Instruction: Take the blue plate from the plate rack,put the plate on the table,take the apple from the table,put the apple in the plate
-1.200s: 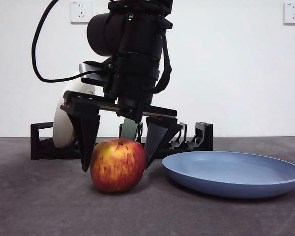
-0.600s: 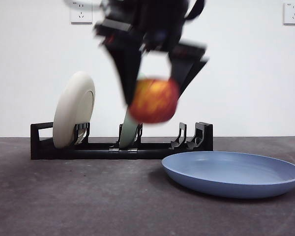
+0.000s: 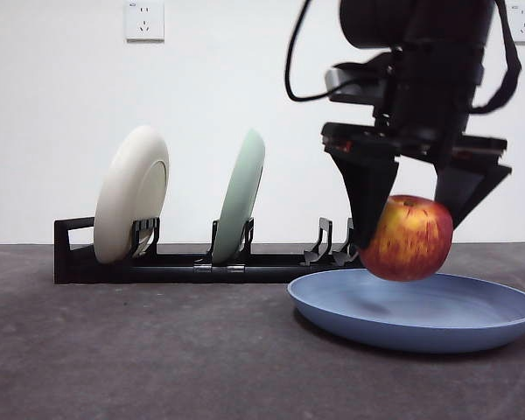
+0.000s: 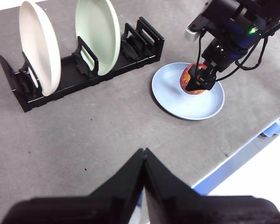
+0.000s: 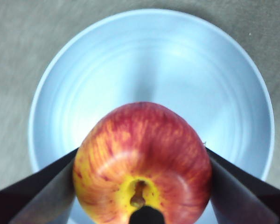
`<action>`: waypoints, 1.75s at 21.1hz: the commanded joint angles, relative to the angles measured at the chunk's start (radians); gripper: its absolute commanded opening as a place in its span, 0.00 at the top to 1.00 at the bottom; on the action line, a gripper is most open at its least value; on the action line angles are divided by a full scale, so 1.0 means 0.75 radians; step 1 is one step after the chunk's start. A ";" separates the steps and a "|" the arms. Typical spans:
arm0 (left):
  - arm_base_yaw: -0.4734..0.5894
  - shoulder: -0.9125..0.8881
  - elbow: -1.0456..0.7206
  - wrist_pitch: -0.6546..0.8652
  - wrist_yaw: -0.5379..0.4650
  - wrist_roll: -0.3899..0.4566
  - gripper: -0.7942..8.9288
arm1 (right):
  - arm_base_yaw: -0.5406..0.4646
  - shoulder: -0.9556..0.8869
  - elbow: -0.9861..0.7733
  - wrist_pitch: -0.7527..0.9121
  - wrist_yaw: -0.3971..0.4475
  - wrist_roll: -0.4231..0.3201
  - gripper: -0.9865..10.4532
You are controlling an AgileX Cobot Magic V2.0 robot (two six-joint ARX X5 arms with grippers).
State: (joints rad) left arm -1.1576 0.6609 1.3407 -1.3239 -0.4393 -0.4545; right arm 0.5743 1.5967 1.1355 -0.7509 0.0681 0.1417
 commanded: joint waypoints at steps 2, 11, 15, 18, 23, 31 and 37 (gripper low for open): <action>0.001 0.000 -0.005 0.004 -0.009 -0.009 0.93 | -0.038 -0.006 -0.086 0.098 -0.027 0.007 0.92; 0.001 0.000 -0.005 0.004 -0.009 -0.009 0.93 | -0.053 -0.003 -0.162 0.197 -0.037 0.006 0.90; 0.001 0.000 -0.005 0.004 -0.009 -0.009 0.93 | -0.053 -0.003 -0.163 0.194 -0.052 0.007 0.78; 0.001 0.000 -0.005 0.004 -0.009 -0.009 0.93 | -0.053 -0.002 -0.167 0.197 -0.081 0.019 0.73; 0.001 0.000 -0.005 0.004 -0.008 -0.008 0.93 | -0.053 -0.001 -0.167 0.163 -0.081 0.022 0.36; 0.001 0.000 -0.005 0.004 -0.008 0.010 0.93 | -0.049 -0.074 -0.129 0.060 -0.081 0.031 0.36; 0.001 0.001 -0.005 0.005 -0.007 0.051 0.92 | -0.049 -0.472 0.022 -0.271 -0.116 0.006 0.36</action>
State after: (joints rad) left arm -1.1576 0.6609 1.3407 -1.3239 -0.4397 -0.4290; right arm 0.5354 1.2758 1.1347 -0.9279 -0.0101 0.1562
